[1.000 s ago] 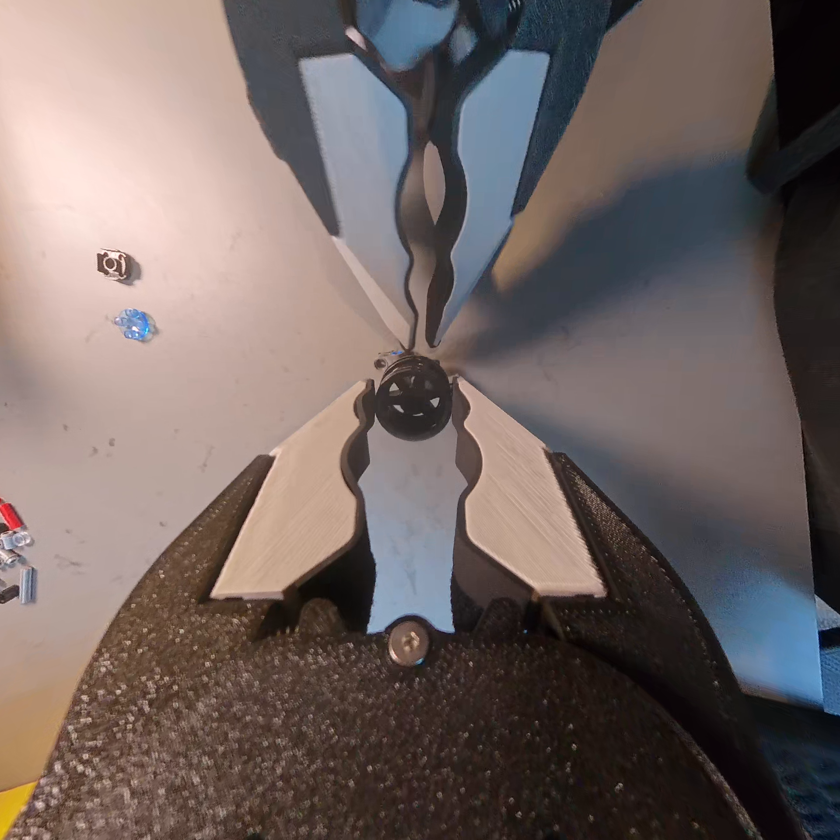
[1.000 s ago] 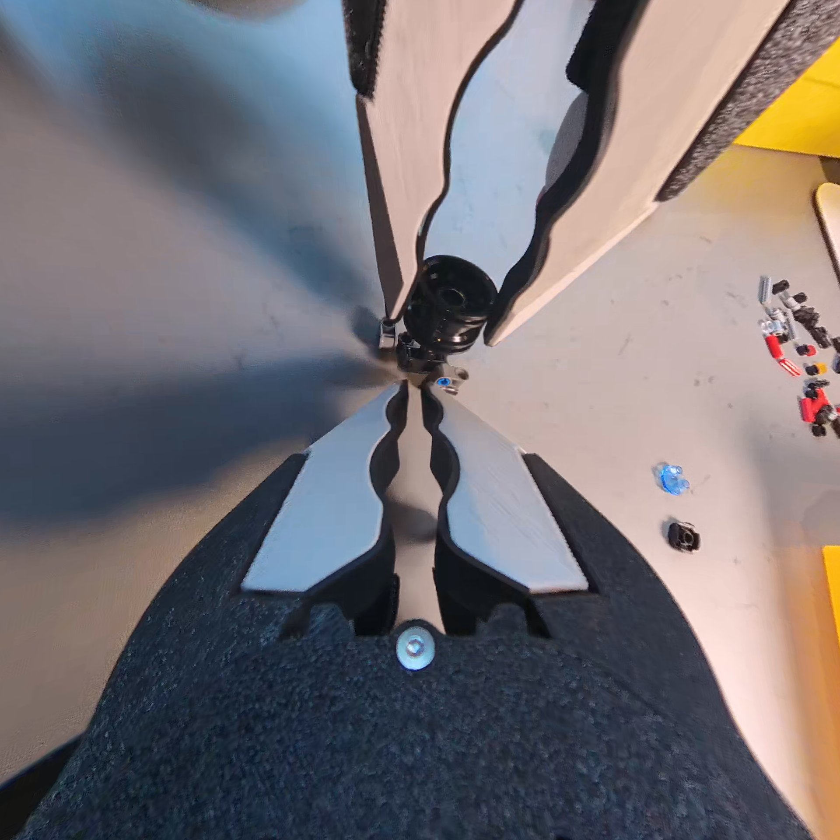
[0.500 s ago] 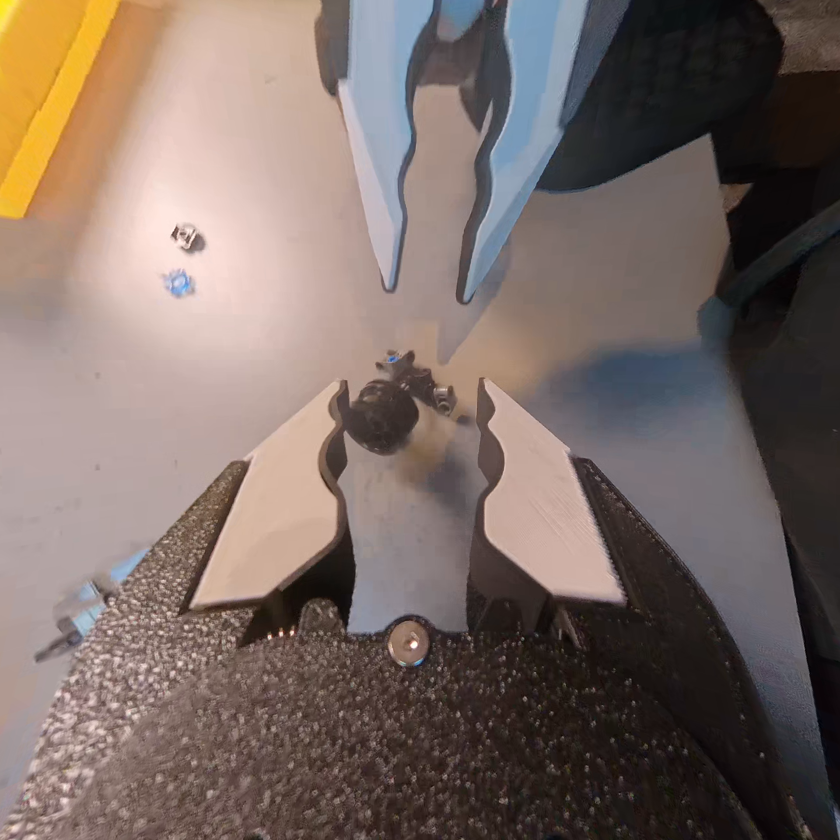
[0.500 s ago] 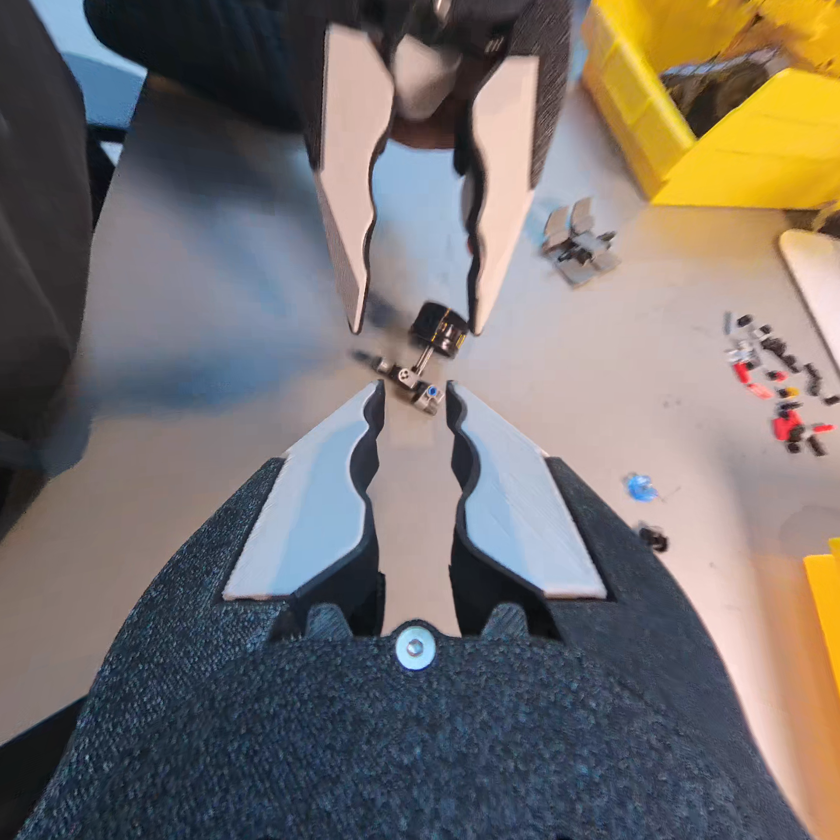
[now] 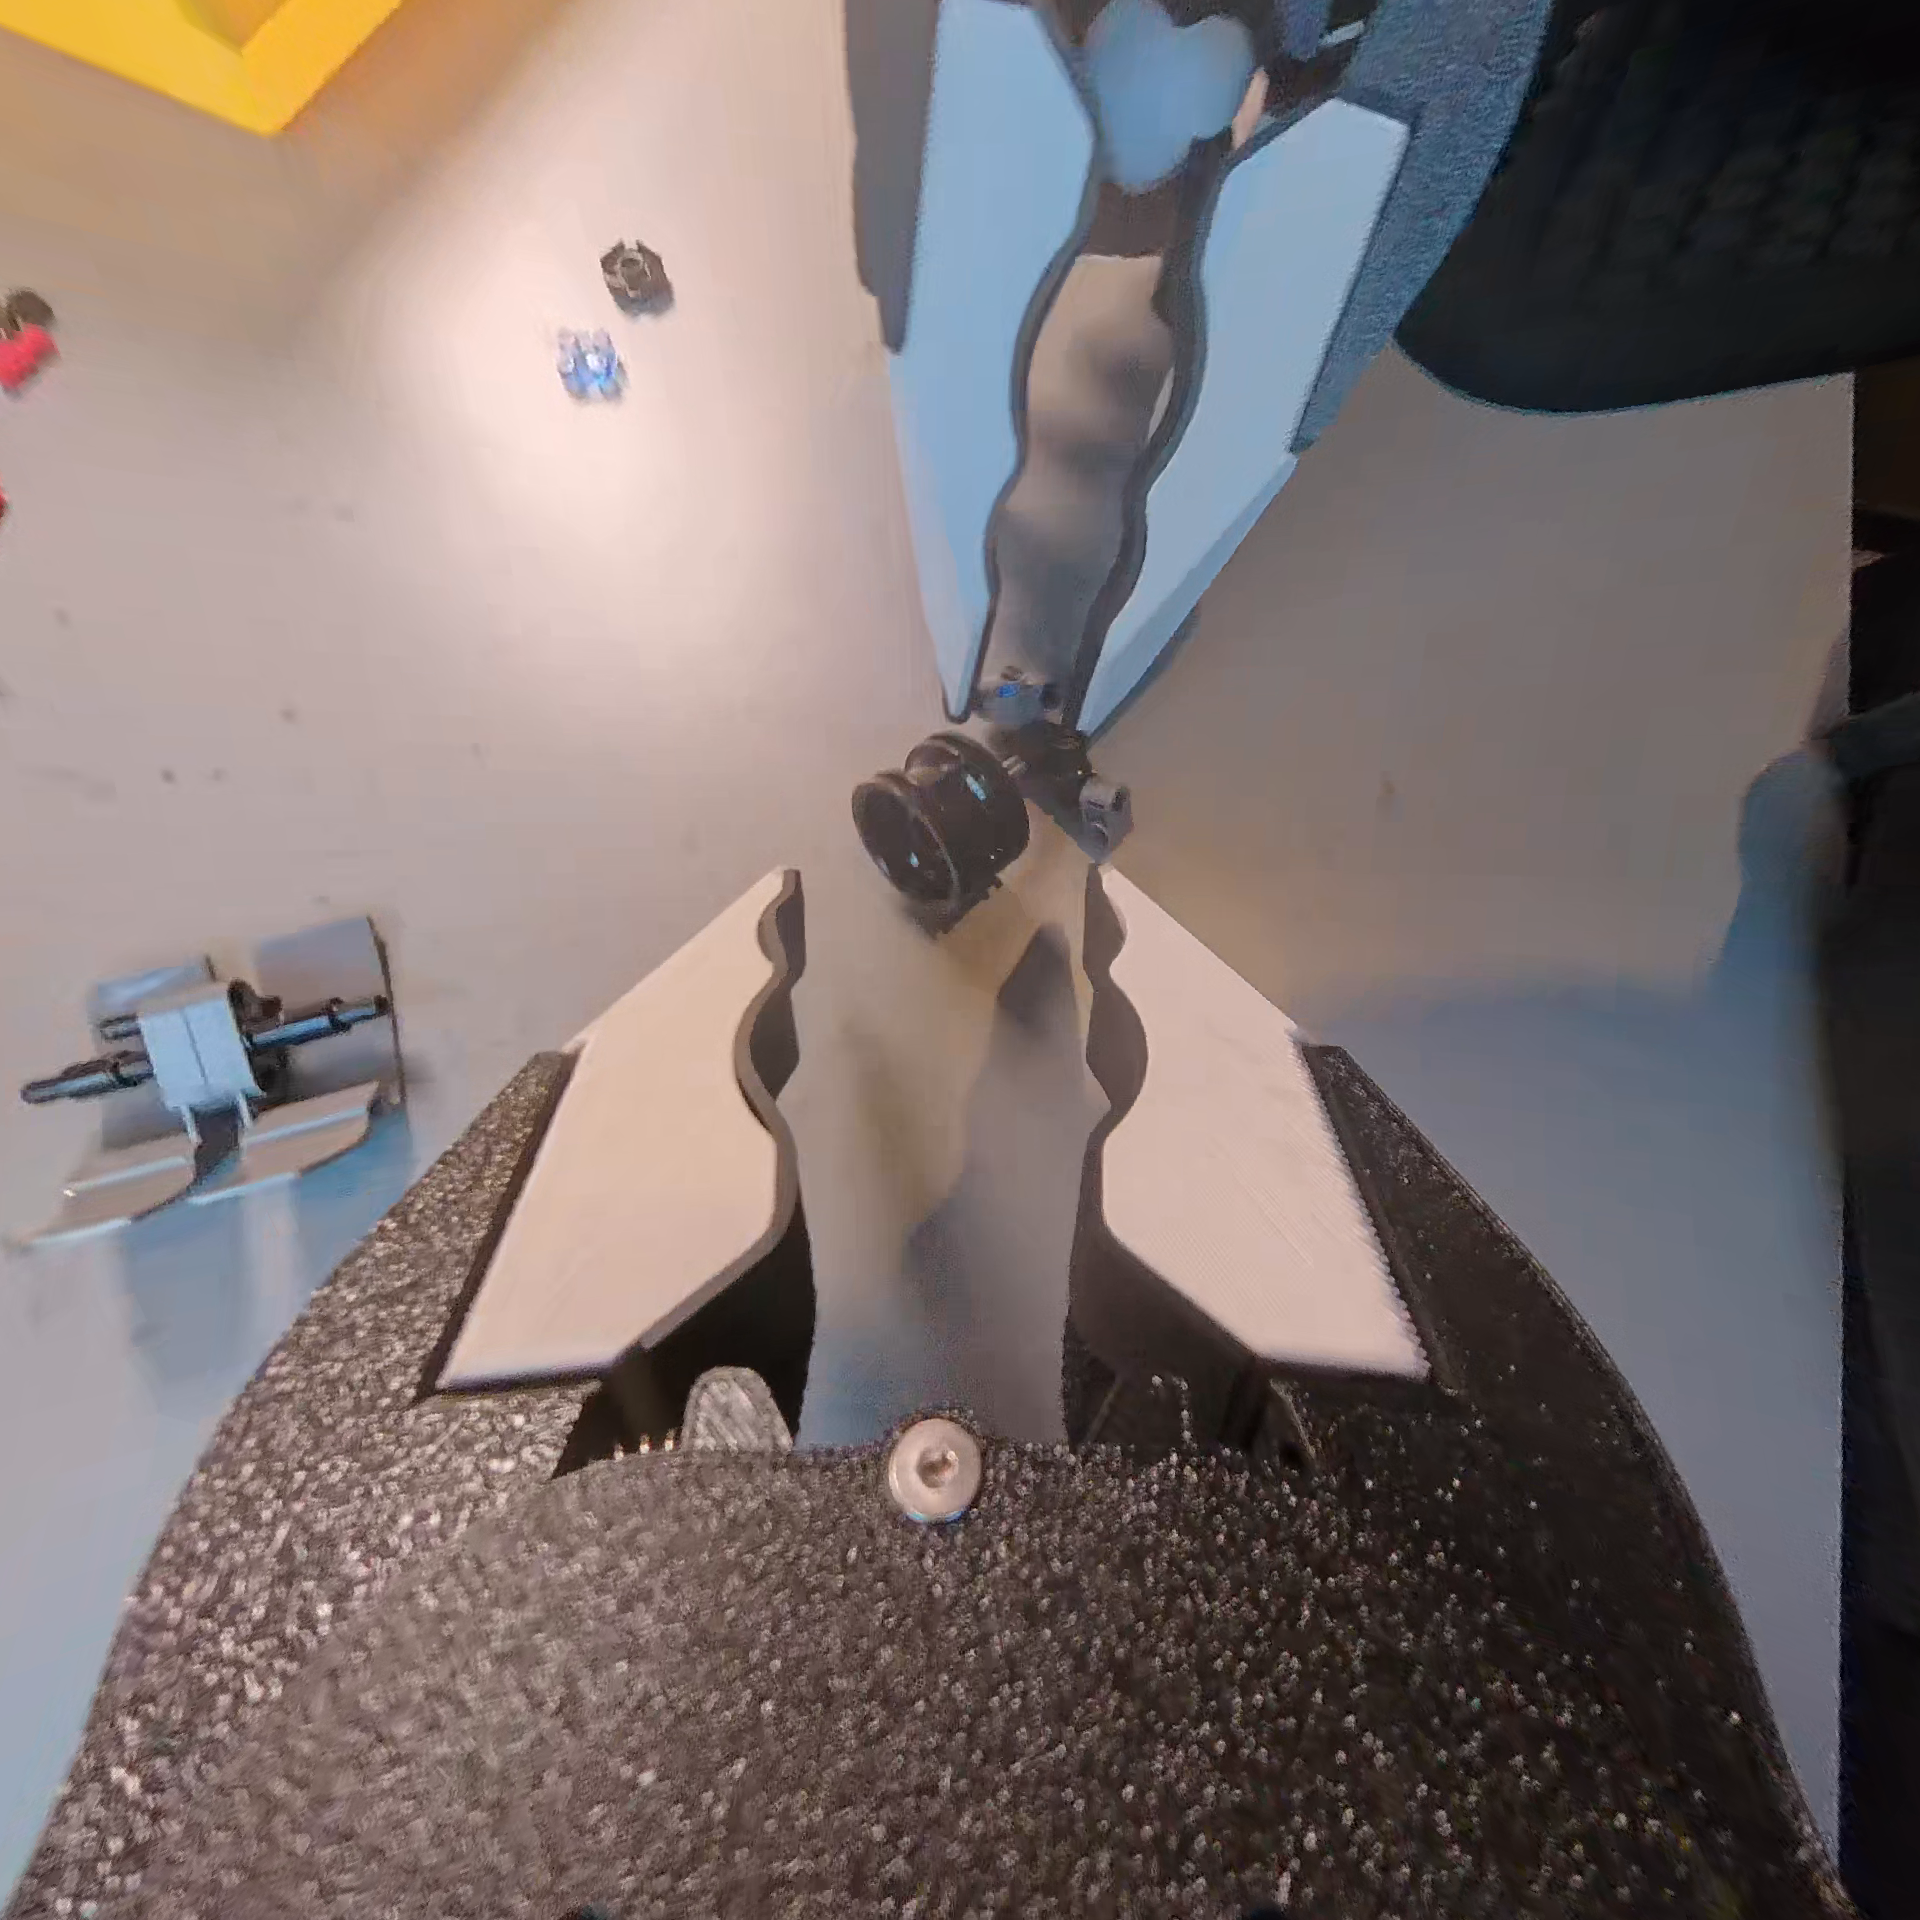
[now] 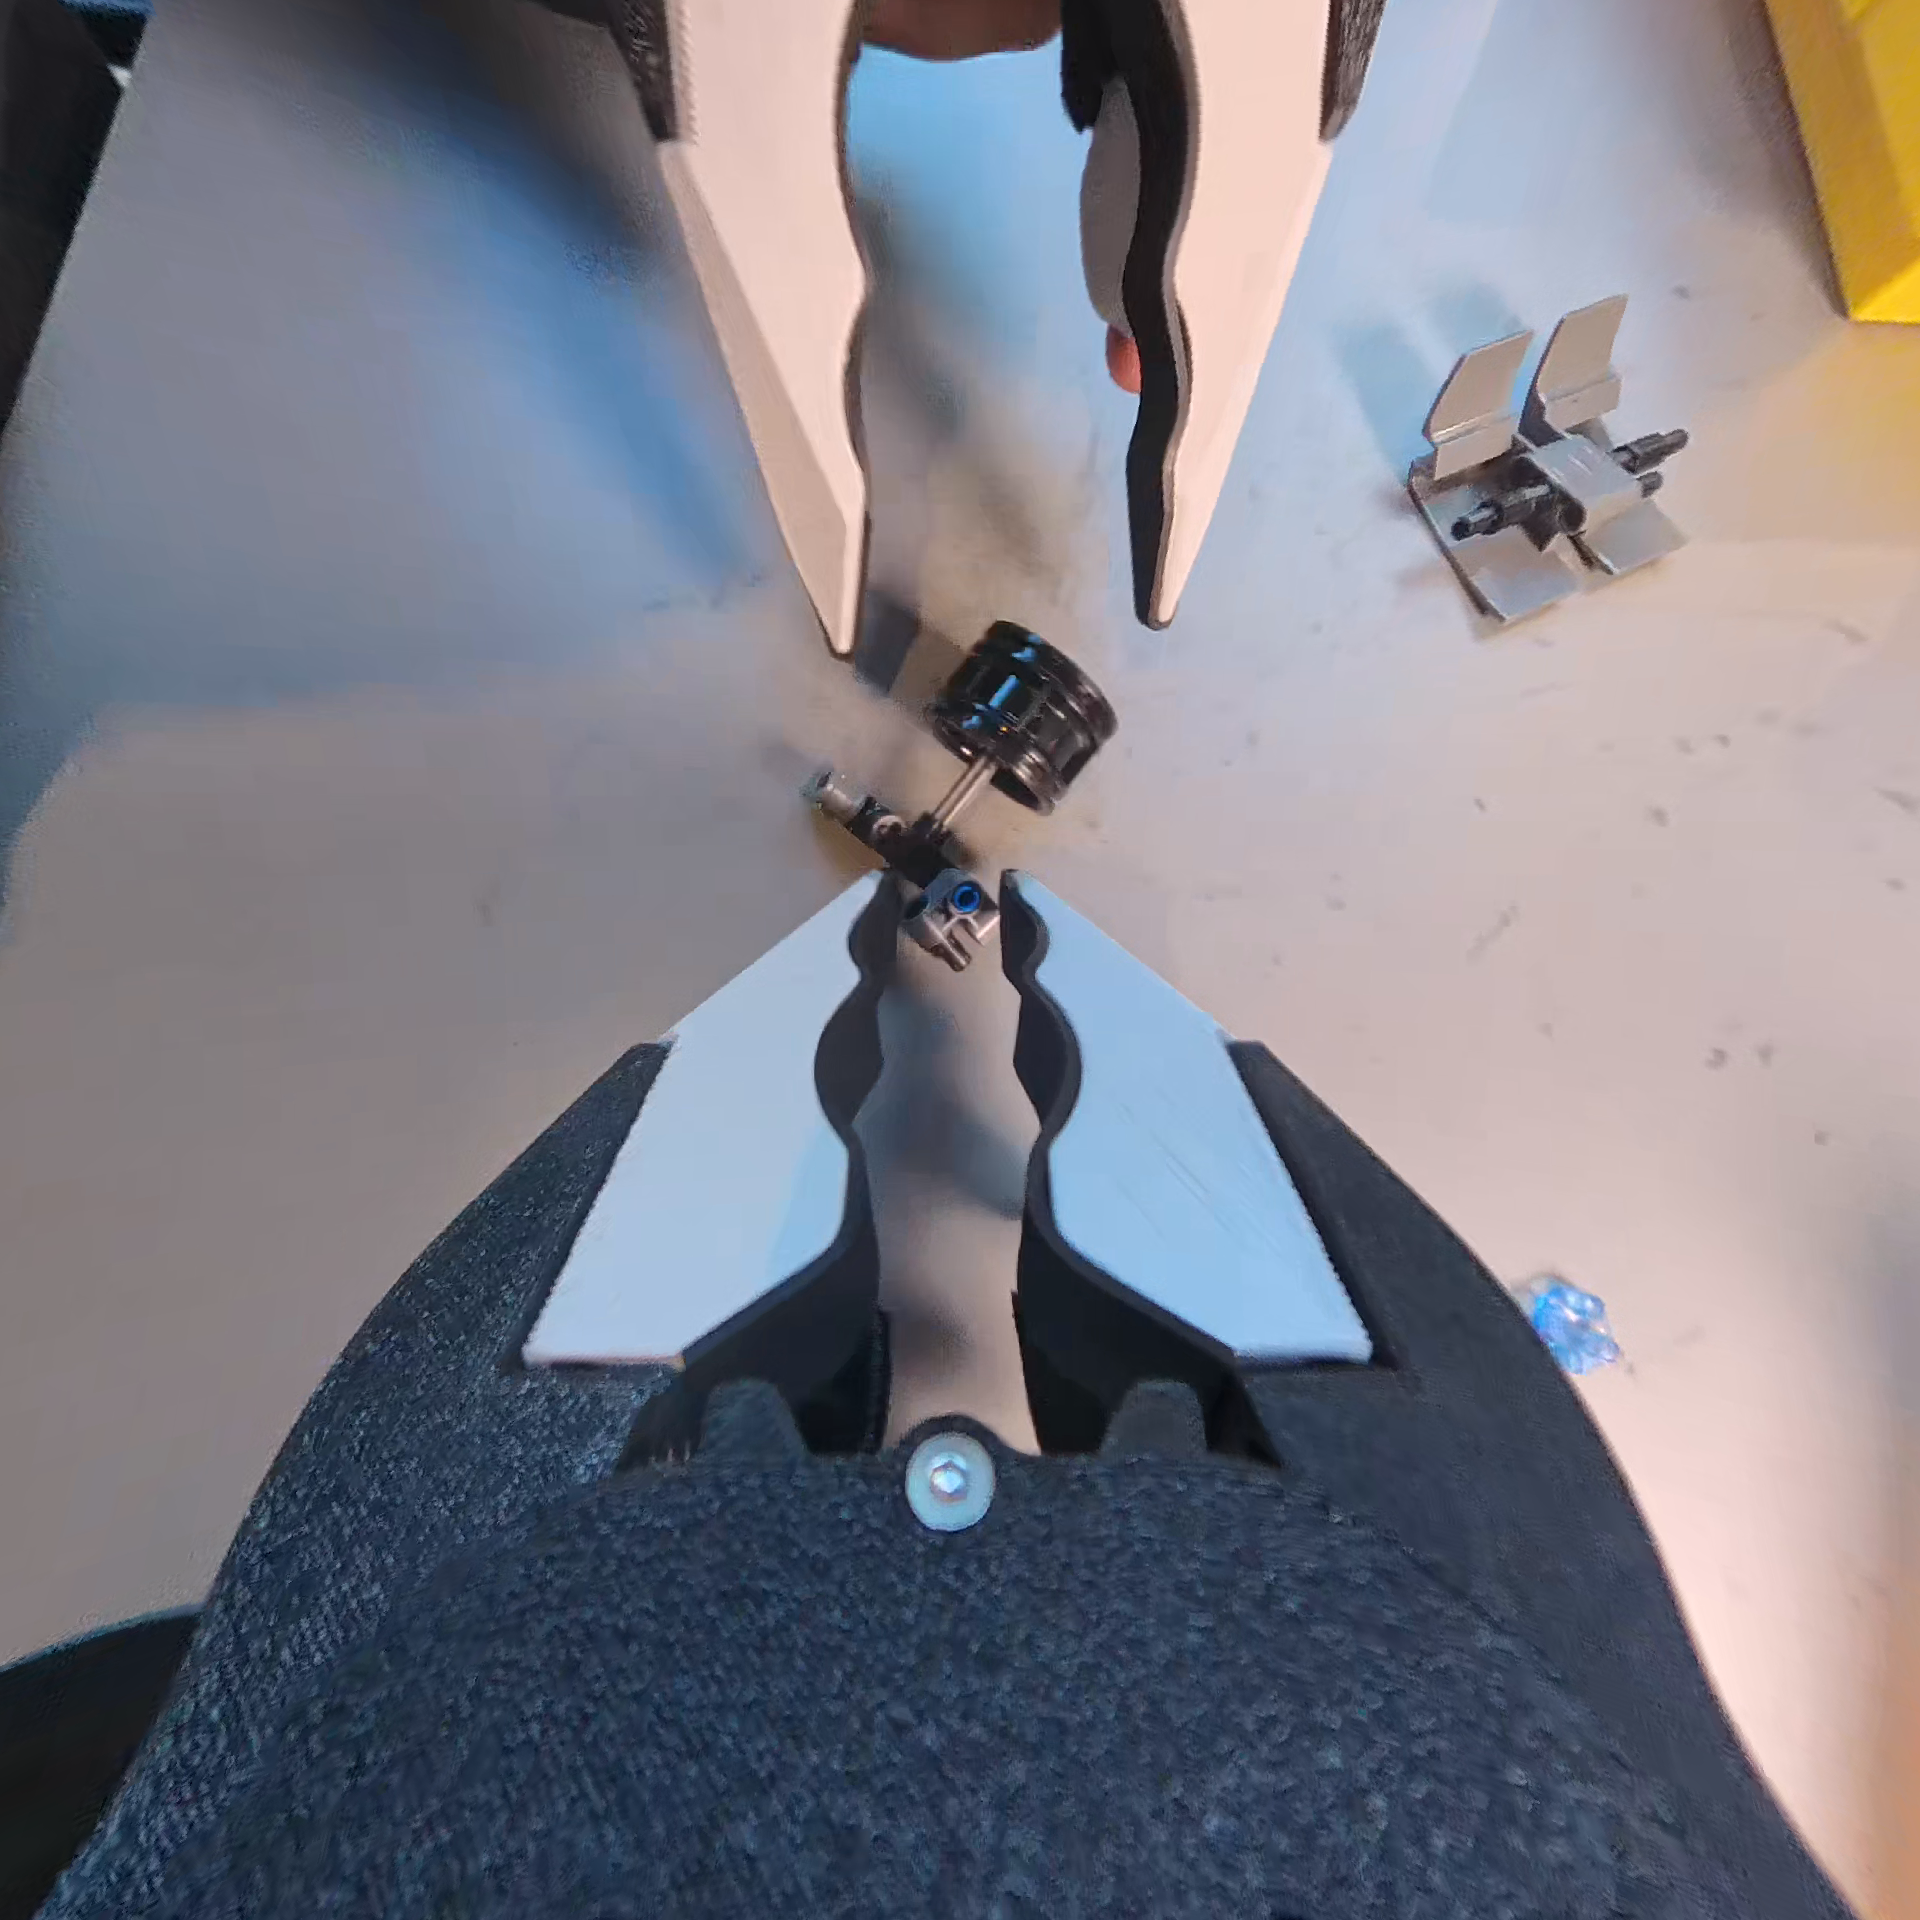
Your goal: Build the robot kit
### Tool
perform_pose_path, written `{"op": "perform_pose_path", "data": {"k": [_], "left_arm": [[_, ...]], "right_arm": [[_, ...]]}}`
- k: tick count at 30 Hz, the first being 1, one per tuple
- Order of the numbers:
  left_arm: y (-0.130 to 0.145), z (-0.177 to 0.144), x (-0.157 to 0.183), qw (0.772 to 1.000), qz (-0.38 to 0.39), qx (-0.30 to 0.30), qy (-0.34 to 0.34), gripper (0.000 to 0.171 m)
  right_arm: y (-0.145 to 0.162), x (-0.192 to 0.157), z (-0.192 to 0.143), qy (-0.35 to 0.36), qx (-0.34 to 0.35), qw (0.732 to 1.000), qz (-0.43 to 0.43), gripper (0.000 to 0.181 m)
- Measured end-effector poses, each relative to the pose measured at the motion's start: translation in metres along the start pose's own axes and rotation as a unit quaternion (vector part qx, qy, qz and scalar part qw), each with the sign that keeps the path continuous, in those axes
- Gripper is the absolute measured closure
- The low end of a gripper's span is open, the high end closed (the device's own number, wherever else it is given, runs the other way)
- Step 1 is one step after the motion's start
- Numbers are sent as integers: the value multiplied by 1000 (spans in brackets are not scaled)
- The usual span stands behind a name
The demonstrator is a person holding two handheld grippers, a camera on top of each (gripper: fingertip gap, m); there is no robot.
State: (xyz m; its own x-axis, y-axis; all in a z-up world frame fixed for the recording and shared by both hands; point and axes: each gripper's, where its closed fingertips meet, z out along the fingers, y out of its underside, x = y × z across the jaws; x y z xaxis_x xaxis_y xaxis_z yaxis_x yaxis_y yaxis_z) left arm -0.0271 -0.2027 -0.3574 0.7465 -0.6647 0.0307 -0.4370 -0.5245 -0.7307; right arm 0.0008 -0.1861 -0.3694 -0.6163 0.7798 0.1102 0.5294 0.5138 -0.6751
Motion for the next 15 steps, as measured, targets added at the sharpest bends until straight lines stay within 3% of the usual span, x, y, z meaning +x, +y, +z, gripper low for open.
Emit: {"op": "perform_pose_path", "data": {"k": [5, 10, 13, 15], "left_arm": [[-6, 4, 2, 1000, 11, 26, -14, 133], [-19, 10, 5, 994, 94, 33, -47, 147], [-23, 14, 6, 980, 178, 26, -84, 149], [-24, 14, 9, 966, 239, 24, -100, 149]], "right_arm": [[2, 1, -2, 119, -12, 992, -43, 163], [2, 6, -7, 299, -66, 944, -122, 164], [1, 4, -7, 325, -85, 933, -131, 165], [1, 1, -7, 308, -77, 941, -114, 164]]}}
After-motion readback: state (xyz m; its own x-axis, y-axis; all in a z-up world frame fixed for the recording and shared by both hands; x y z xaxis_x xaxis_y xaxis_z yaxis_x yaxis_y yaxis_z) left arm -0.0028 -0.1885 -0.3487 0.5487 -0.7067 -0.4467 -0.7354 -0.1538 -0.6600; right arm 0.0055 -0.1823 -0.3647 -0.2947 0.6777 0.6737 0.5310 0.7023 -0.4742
